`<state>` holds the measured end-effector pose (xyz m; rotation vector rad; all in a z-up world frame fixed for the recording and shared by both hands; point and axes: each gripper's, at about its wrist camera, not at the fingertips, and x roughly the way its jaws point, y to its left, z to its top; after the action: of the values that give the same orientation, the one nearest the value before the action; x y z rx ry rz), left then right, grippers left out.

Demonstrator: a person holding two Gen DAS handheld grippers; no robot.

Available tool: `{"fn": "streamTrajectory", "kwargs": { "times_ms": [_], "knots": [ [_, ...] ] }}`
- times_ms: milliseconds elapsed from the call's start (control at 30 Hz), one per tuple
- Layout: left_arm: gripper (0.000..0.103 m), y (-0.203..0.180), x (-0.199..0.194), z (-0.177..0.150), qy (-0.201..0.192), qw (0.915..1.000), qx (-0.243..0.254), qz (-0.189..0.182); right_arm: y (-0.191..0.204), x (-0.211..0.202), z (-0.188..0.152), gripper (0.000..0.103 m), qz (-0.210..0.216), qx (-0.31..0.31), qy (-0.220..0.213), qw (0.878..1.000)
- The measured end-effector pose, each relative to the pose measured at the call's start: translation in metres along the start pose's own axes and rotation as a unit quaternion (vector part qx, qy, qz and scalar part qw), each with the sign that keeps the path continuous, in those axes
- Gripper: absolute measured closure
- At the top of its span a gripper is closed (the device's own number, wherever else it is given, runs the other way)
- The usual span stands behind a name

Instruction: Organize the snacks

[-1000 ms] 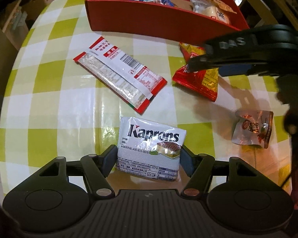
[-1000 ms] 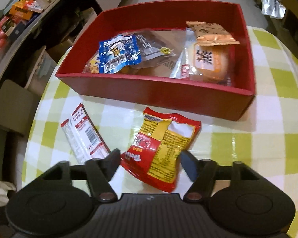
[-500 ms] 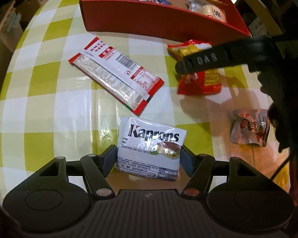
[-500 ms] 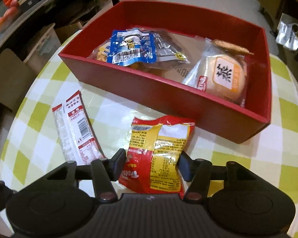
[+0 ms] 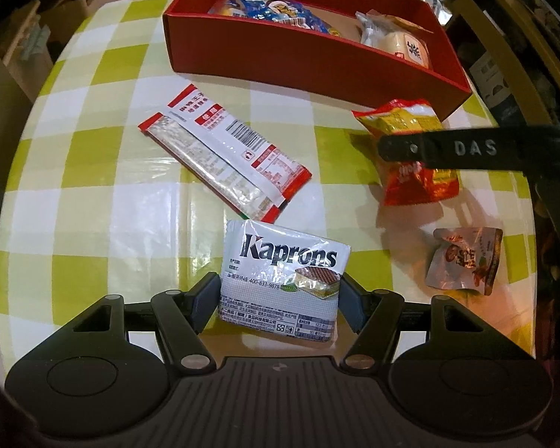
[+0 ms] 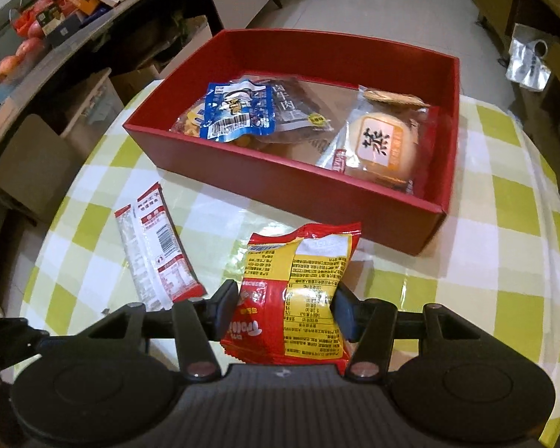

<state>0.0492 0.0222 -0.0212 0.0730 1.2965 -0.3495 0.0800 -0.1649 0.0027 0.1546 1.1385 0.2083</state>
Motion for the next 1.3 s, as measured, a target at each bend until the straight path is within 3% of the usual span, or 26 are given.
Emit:
{"fn": "streamTrajectory", "kwargs": {
  "times_ms": [233,600,1300],
  "knots": [
    [0.03,-0.008,-0.004,0.006,-0.013,0.9999,0.002,0.001,-0.007,-0.019,-0.003,0.042,0.017,0.013,-0.015,1.0],
    [0.03,-0.009,-0.005,0.014,-0.023,0.9995,-0.002,0.02,-0.002,-0.022,-0.012,0.042,-0.014,-0.017,-0.005,1.0],
    [0.03,-0.014,0.001,0.021,-0.031,0.9981,0.0,0.054,0.004,-0.022,-0.02,0.042,-0.036,-0.05,0.006,0.998]
  ]
}}
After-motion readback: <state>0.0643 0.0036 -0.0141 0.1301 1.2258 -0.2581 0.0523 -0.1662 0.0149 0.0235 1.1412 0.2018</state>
